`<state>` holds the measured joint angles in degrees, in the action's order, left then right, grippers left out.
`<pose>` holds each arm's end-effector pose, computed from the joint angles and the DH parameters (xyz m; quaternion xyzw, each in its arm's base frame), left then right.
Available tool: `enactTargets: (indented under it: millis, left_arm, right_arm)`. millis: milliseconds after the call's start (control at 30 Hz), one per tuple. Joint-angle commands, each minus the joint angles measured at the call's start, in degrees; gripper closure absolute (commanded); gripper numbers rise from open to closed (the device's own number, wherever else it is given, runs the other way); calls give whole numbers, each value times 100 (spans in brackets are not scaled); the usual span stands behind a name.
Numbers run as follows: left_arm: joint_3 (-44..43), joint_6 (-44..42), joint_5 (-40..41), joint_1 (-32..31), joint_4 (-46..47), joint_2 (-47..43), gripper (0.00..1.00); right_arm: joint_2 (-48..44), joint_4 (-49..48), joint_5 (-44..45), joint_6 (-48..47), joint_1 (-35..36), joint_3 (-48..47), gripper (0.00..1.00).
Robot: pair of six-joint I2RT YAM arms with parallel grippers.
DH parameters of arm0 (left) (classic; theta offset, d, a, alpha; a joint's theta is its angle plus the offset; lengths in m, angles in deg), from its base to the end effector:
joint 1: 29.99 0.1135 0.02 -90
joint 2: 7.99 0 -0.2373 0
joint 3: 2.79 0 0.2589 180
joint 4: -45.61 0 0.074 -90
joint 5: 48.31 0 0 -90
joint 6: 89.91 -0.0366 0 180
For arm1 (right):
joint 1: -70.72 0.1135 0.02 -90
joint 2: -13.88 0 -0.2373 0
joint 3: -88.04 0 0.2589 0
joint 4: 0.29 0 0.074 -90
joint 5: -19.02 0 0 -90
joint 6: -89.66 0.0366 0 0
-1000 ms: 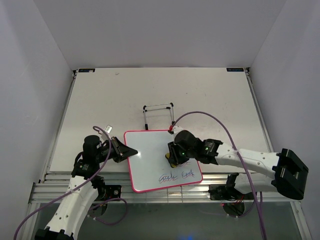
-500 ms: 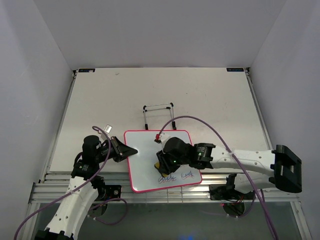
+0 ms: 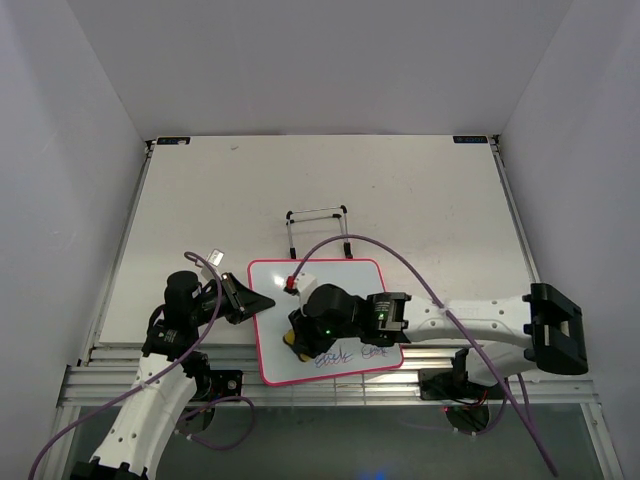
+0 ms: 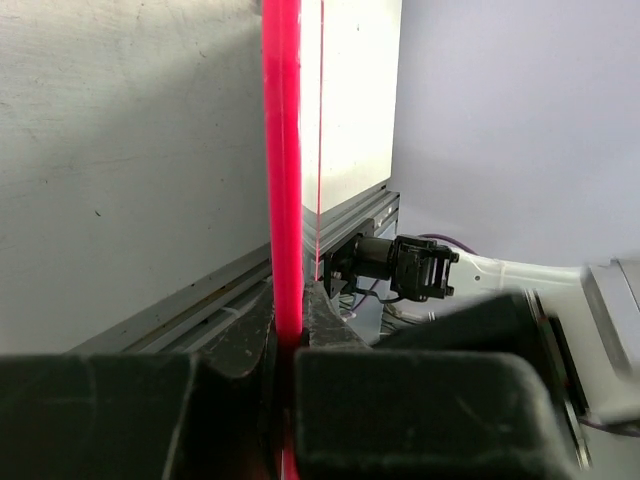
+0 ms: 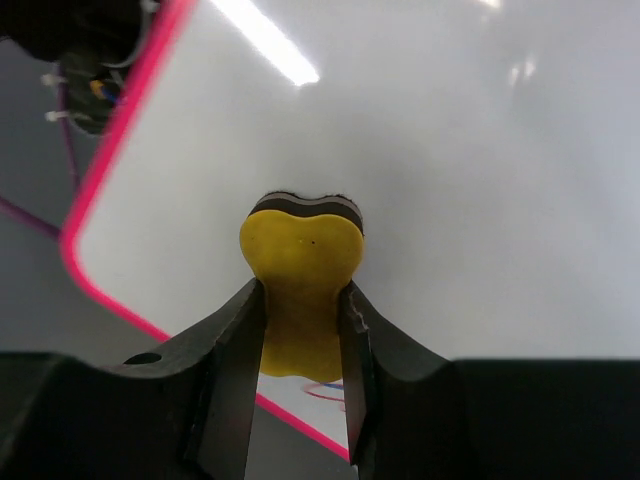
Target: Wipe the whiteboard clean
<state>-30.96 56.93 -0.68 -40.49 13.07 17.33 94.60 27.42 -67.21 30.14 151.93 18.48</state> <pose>0.1448 -0.0519 0.1778 -0.1503 0.8126 -0.5197 0.2166 0.0516 0.3176 0.2282 -0.3734 0.8208 0.3403 0.2667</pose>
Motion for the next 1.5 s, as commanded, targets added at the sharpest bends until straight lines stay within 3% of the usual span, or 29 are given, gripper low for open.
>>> enactTargets:
  millis: [0,200,333,500,700,800,933,1067,1467]
  left_arm:
    - [-334,187,-131,13,393,-124,100]
    - [-343,205,-149,13,393,-159,100]
    - [-360,205,-140,4,393,-142,100]
    - [-369,222,-114,13,393,-115,100]
    - [-404,249,-131,13,393,-115,100]
    - [-422,240,-131,4,393,-106,100]
    - [-457,205,-158,13,384,-80,100]
    - [-492,275,-140,13,410,-176,100]
    - [-703,644,-114,4,789,-467,100]
  right_arm:
    - [-467,275,730,264,-473,780,89]
    - [-1383,310,1214,459,-1343,1853,89]
    - [-1595,292,1214,424,-1485,2022,89]
    - [-1193,-207,441,257,-1336,1644,87]
    - [-306,-736,-95,90,-494,529,86]
    - [64,-631,-263,-112,-334,-43,85]
    - [110,-465,-158,-218,-404,-62,85]
    - [-179,-411,-316,-95,-957,805,86]
    - [-2517,-411,-1061,-24,-2978,3356,87]
